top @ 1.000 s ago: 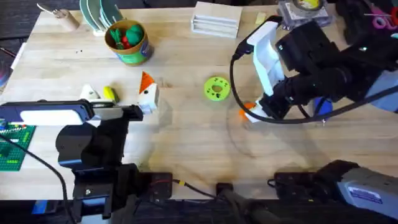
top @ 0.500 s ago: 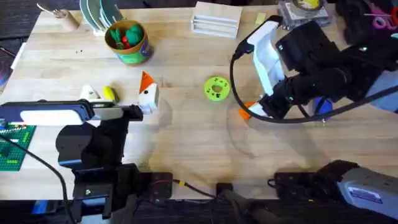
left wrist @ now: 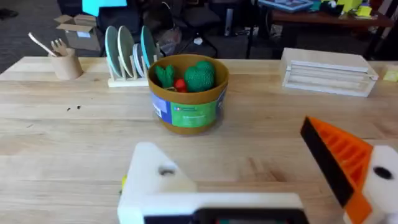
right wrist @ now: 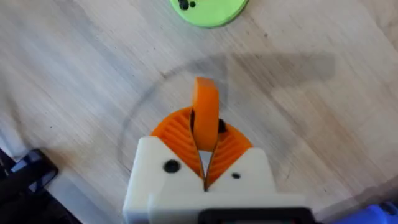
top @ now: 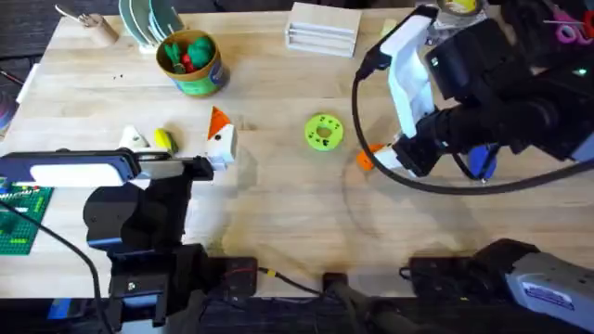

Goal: Pick up the gripper from the table and insert it into the empty holder that is missing its gripper. Then pick up a screw, insert it into the mounting hole, and use the screwdriver to tighten it. Finally, clean up the table by picking up the vegetable and placing it into the bucket.

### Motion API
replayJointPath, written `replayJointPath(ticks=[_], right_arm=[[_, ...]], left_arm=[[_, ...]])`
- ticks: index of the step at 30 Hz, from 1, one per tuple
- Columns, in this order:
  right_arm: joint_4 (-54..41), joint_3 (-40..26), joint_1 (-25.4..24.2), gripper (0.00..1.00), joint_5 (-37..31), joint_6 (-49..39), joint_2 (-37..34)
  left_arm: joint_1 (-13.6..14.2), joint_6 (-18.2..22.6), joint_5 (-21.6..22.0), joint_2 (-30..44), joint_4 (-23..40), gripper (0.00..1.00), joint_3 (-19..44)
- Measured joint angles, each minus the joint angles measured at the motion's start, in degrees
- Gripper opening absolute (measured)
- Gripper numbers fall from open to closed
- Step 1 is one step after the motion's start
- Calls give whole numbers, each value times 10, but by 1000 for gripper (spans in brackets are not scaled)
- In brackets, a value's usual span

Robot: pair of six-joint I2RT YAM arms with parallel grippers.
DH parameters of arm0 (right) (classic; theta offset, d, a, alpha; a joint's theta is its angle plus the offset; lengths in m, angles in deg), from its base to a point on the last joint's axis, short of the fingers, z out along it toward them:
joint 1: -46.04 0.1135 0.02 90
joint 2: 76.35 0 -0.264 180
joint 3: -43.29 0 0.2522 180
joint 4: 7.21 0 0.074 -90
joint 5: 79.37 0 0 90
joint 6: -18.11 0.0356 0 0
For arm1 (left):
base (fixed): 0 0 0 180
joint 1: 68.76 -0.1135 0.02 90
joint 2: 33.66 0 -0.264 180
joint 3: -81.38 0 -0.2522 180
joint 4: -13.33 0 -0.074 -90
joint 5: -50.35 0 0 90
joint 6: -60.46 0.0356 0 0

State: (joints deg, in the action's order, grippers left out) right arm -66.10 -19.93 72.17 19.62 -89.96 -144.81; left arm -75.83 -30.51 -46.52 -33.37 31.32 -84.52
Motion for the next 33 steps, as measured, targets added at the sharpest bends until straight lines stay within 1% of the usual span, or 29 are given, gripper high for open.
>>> replayJointPath(ticks=[3, 6, 8, 11, 14, 17, 18, 20, 23, 27, 30, 33], right_arm=[[0, -7, 0, 11, 0, 1, 14], [-1, -19, 0, 10, 0, 11, 43], [-1, -21, 0, 10, 0, 14, 54], [-1, -21, 0, 10, 0, 22, 72], [-1, -21, 0, 10, 0, 32, 90], [-1, -21, 0, 10, 0, 44, 112], [-1, -21, -4, 10, 0, 62, 141], [-2, -21, -11, 10, 0, 79, 161], [-2, -21, -26, 10, 0, 104, 193], [0, -21, -42, 10, 0, 135, 237], [1, -21, -45, 10, 0, 159, 261], [-1, -21, -46, 10, 3, 189, 277]], left_arm=[[0, 0, 0, 0, 0, 993, 0], [0, 0, -5, 0, 0, 993, 0], [0, -8, -21, 0, -2, 993, 0], [0, -34, -65, 0, -6, 993, 0], [0, -62, -135, 0, -11, 993, 0], [0, -77, -223, 0, -13, 993, 0], [0, -85, -320, 0, -12, 993, 0], [0, -88, -383, 0, -9, 993, 0], [0, -90, -461, 0, -5, 993, 0], [0, -92, -538, 0, -5, 993, 0], [0, -94, -579, 0, -4, 993, 0], [0, -94, -608, 0, -4, 993, 0]])
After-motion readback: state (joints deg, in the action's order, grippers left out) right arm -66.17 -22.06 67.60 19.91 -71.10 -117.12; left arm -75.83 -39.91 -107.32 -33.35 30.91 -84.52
